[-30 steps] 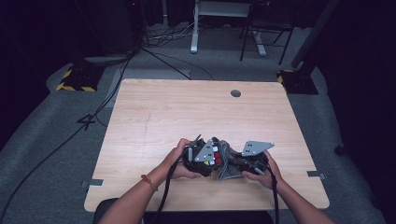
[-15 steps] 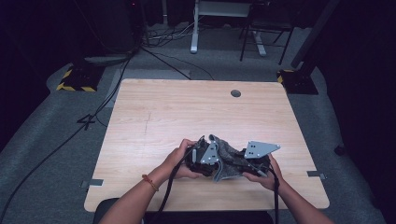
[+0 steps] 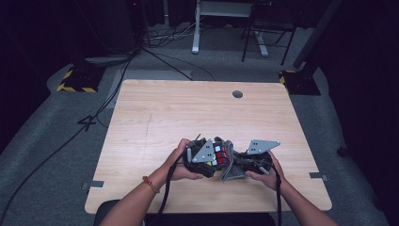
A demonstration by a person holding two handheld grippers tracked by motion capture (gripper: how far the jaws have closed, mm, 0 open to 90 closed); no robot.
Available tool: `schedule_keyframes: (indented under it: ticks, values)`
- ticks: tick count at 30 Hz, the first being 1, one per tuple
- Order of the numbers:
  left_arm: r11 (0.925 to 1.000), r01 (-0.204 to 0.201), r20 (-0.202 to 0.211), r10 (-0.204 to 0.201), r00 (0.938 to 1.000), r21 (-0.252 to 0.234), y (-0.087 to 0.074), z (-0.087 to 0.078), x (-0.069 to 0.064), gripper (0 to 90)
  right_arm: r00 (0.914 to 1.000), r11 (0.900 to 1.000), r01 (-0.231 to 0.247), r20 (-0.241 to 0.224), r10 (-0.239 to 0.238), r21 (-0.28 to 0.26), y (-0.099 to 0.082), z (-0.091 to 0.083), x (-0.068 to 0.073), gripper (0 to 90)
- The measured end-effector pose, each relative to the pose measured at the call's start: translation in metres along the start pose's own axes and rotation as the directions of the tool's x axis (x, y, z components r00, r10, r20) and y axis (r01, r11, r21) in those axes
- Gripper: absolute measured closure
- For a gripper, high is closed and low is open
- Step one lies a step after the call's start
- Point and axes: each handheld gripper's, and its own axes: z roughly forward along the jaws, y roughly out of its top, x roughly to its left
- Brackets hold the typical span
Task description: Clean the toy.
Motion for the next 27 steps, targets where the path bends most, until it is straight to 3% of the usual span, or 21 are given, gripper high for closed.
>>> schedule_keyframes:
  ticks: [5, 12, 15, 18, 20, 24, 27]
  values:
    - [0.9998, 0.017, 0.020, -0.017, 0.9997, -0.010, -0.003, -0.002, 0.004, 32.9, 0.9993, 0.9984, -0.022, -0.033, 0.020, -0.053, 0.003, -0.006, 0.002, 77.4]
    - [0.9989, 0.017, 0.019, -0.018, 0.9996, 0.044, -0.006, 0.004, 0.005, 32.3, 0.9999, 0.9957, -0.009, -0.015, 0.008, -0.092, 0.007, -0.012, 0.006, 77.5]
    - [0.9960, 0.010, 0.010, -0.011, 0.9999, 0.089, -0.006, 0.009, 0.004, 32.3, 1.0000, 0.9944, 0.003, 0.003, -0.002, -0.106, 0.010, -0.012, 0.009, 77.5]
    - [0.9913, -0.005, 0.004, 0.004, 1.0000, 0.131, -0.008, 0.013, 0.002, 32.6, 0.9990, 0.9943, 0.037, 0.028, -0.034, -0.100, 0.013, -0.010, 0.015, 77.5]
    - [0.9915, -0.007, -0.007, 0.008, 0.9999, 0.130, -0.008, 0.014, 0.001, 32.8, 0.9976, 0.9945, 0.058, 0.042, -0.054, -0.087, 0.014, -0.009, 0.018, 77.5]
    - [0.9929, -0.009, -0.015, 0.011, 0.9998, 0.119, -0.006, 0.012, 0.002, 33.0, 0.9976, 0.9945, 0.055, 0.047, -0.051, -0.090, 0.014, -0.010, 0.016, 77.5]
    - [0.9947, -0.011, -0.017, 0.013, 0.9998, 0.102, -0.004, 0.008, 0.002, 33.1, 0.9971, 0.9974, 0.050, 0.060, -0.047, -0.051, 0.010, -0.005, 0.013, 77.5]
